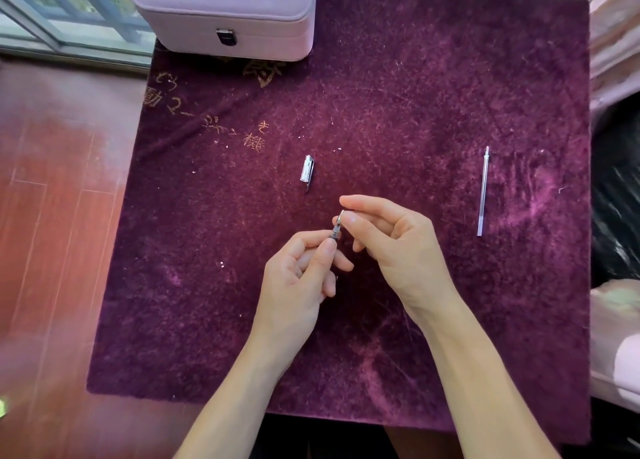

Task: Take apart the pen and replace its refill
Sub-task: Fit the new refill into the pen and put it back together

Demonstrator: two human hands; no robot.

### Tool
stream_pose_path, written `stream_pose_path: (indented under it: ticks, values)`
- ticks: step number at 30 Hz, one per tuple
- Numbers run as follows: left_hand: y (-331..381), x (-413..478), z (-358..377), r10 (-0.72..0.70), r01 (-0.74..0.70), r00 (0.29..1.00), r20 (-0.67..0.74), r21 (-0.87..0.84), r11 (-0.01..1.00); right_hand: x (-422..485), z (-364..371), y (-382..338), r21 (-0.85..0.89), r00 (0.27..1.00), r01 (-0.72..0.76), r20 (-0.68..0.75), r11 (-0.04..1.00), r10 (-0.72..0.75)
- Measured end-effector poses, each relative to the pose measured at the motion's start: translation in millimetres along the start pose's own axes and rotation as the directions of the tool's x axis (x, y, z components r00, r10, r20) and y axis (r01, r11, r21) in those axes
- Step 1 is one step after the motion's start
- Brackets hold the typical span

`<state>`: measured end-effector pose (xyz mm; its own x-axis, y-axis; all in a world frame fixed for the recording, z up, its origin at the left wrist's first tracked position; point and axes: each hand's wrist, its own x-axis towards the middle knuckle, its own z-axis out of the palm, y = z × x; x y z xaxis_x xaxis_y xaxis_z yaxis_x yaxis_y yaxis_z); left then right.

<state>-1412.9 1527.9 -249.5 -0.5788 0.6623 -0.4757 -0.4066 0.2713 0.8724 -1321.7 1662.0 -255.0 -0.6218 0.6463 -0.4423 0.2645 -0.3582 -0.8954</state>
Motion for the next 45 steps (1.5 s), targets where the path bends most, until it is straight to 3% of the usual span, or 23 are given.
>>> stream_pose_path:
  ticks: [19,32,45]
  values:
    - [-1.9,-11.1,1.0,-0.004,0.003,0.998,0.059,0.023,1.0,-22.8,-9.6,10.3,-0.076,0.996,0.004,0.088,0.997,0.003]
    - [-5.2,-16.9,3.8,0.012,-0.016,0.998,0.069,0.056,0.998,-30.5,-5.6,11.6,-0.018,0.998,-0.022,0.053,1.0,0.023]
    - [0.5,-19.6,1.8,0.031,-0.032,0.998,0.057,0.012,0.999,-32.5,-4.9,6.2,-0.071,0.997,-0.039,0.069,0.997,0.044]
